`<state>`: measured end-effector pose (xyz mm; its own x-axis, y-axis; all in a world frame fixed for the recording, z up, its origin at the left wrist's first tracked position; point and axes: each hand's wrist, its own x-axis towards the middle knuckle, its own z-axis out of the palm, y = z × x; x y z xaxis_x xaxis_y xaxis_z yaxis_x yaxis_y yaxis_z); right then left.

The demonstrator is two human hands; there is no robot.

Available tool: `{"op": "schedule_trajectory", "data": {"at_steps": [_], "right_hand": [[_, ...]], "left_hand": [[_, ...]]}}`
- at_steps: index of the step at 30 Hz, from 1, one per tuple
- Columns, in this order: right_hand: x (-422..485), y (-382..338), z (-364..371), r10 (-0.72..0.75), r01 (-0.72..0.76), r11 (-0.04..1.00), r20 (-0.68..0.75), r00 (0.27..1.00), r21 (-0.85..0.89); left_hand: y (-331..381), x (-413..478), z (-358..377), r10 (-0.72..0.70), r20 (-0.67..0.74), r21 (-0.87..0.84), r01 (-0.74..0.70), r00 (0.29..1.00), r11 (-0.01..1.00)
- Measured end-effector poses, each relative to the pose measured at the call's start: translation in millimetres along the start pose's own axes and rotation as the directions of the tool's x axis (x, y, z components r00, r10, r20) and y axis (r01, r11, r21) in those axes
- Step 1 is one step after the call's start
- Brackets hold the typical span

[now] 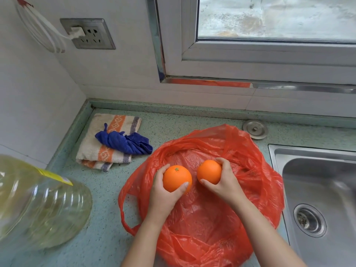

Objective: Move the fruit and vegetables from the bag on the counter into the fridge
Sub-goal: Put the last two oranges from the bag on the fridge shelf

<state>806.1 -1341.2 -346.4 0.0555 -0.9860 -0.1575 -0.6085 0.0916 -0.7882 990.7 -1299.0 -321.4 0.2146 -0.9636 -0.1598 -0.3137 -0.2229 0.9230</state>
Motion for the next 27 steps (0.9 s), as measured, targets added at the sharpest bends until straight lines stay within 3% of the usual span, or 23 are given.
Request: {"op": "schedule_trajectory", "data": {"at_steps": [5,10,20,27], "right_hand": [[-9.5,2.8,-4.0,0.007,-0.005,0.999,0.031,0.999,-0.05],[-31.8,0.4,-11.2,0.018,-0.019,1.0,0.034,0.999,0.008],[-94.2,-12.2,-66.2,-0.09,0.109,0.975,-0.106,0.99,0.194],[-155.4,2.3,-111.9,-0.092,0.152,0.95,-0.223,0.971,0.271]], "left_hand": [[4.4,-12.5,-3.0,0.0,-0.012,-0.038,0.0,1.0,0.999],[17.4,-34.1,-3.7,0.003,-0.013,-0.084,-0.004,1.0,0.996],[59.5,-90.8,4.8,0.091,-0.008,-0.151,-0.091,0.996,0.984],[86.4,-129.6,37.0,0.174,0.101,-0.201,-0.151,0.98,0.968]]}}
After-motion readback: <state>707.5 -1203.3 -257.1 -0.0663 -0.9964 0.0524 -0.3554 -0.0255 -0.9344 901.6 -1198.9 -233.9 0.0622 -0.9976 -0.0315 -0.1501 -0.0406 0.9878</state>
